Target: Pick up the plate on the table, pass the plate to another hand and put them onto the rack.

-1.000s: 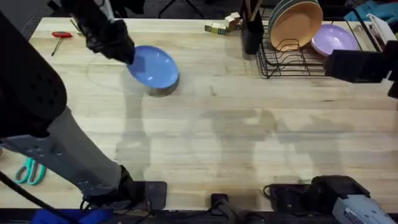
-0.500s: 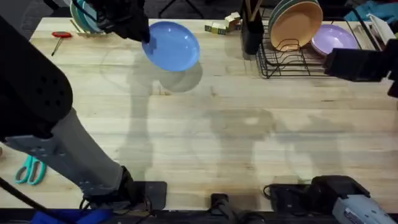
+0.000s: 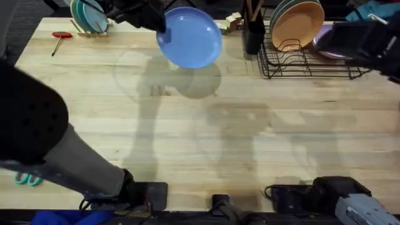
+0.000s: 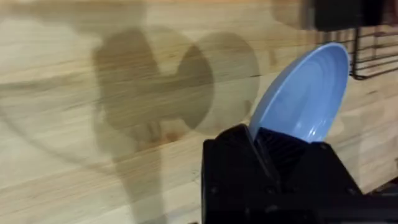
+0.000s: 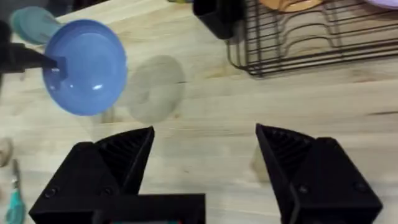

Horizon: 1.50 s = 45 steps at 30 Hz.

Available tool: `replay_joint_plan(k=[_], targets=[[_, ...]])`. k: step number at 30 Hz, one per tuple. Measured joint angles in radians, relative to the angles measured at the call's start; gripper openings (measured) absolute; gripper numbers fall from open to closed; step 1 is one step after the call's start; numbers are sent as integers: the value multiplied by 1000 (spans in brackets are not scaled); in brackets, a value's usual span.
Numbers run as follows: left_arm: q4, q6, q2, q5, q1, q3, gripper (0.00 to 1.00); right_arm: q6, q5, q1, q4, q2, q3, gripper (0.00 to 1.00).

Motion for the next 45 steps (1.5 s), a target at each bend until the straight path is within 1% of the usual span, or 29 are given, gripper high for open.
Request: replay_joint_plan(k=[6, 11, 17, 23, 27, 33, 38, 45], targets=[[-1, 0, -48, 12, -63, 0, 43, 27, -92, 5, 69, 78, 0, 992], [-1, 0, -63, 13, -111, 0, 43, 41, -141, 46, 112, 123, 0, 992], [-1, 0, -67, 15, -165, 0, 44, 41, -157, 115, 146, 163, 0, 992], [-1, 0, -67, 15, -202, 0, 44, 44, -165, 174, 162, 204, 0, 992], [-1, 0, -67, 15, -211, 0, 44, 44, -165, 192, 165, 232, 0, 992], [-1, 0, -68, 15, -211, 0, 44, 44, -165, 221, 179, 271, 0, 992], [-1, 0, -68, 15, -211, 0, 44, 44, -165, 226, 216, 313, 0, 992], [-1, 0, -68, 15, -211, 0, 44, 48, -165, 230, 255, 406, 0, 992]])
